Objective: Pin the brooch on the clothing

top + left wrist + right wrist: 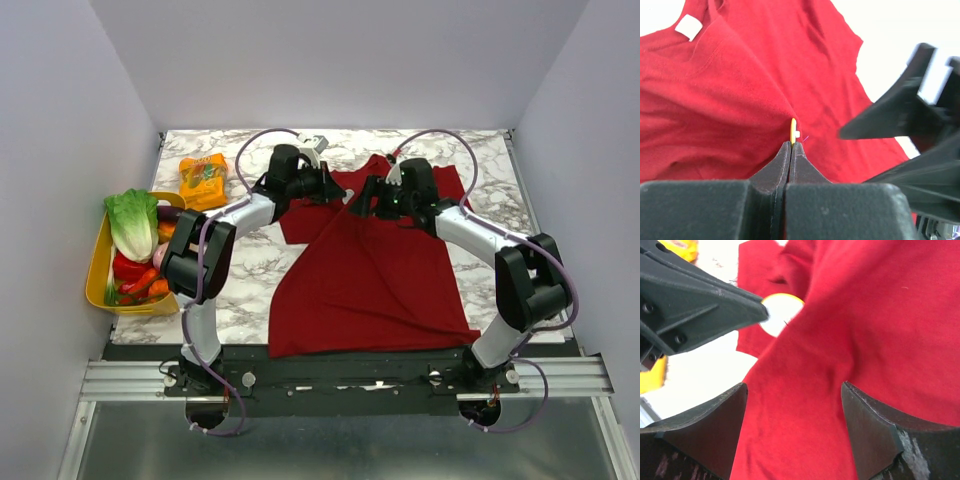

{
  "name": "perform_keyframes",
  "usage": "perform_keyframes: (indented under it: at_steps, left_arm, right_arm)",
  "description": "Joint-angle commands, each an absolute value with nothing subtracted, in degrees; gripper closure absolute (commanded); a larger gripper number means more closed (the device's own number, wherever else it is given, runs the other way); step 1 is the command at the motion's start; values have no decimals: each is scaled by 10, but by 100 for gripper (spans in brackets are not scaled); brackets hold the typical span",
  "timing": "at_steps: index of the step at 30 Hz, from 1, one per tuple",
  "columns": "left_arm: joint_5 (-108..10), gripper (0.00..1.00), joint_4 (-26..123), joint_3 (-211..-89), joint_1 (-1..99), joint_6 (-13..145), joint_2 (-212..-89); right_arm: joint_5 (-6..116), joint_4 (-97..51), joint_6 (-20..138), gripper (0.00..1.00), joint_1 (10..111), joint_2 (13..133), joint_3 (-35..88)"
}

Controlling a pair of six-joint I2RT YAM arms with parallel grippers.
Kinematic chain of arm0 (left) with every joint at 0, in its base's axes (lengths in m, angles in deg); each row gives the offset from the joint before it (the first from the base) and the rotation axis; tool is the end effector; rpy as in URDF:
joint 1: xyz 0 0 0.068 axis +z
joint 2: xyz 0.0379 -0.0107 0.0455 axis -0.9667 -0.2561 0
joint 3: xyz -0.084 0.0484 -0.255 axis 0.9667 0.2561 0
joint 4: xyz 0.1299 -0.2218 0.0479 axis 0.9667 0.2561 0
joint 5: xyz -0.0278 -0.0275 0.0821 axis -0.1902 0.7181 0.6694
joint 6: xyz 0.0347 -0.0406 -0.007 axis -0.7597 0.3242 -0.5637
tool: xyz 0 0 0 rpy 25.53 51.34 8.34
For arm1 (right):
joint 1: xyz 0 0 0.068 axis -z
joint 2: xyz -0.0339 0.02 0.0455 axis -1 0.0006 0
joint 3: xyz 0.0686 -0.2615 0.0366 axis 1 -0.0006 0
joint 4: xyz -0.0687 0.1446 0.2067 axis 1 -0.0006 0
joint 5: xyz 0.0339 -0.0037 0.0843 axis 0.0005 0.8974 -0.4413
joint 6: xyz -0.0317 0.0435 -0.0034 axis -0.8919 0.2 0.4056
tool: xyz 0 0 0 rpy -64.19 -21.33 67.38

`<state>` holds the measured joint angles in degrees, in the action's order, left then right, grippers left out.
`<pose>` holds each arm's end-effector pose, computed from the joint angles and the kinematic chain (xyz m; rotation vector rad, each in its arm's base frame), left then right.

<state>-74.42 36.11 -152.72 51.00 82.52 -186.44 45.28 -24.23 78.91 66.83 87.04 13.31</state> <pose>0.3981 -0.2004 0.2231 0.3545 2.0383 -1.1523 0.3371 0.1559 0.2351 -0.1193 2.2525 0.8213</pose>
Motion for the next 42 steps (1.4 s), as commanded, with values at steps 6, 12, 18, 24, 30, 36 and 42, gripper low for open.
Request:
perform_keyframes:
  at_steps: [6, 12, 18, 24, 30, 36, 42]
  left_arm:
    - [-798, 100, 314, -1515, 512, 843, -1831]
    - [-810, 100, 293, -1507, 513, 855, -1827]
    - [-825, 100, 283, -1500, 515, 849, -1822]
    - [-862, 100, 235, -1483, 520, 861, -1821]
    - [-888, 100, 197, -1478, 528, 881, -1821]
    - [-903, 100, 178, -1479, 541, 897, -1821]
    - [-901, 100, 187, -1479, 551, 895, -1823]
  right_arm:
    - [377, -152, 822, 15, 679, 914, 139]
    - [355, -93, 848, 15, 707, 891, 97]
    - [304, -58, 857, 13, 766, 860, 81]
    - [273, -8, 831, 0, 788, 840, 60]
    - [224, 17, 810, 0, 789, 847, 65]
    - [173, 73, 805, 0, 789, 863, 54]
    - [137, 123, 812, 0, 789, 881, 56]
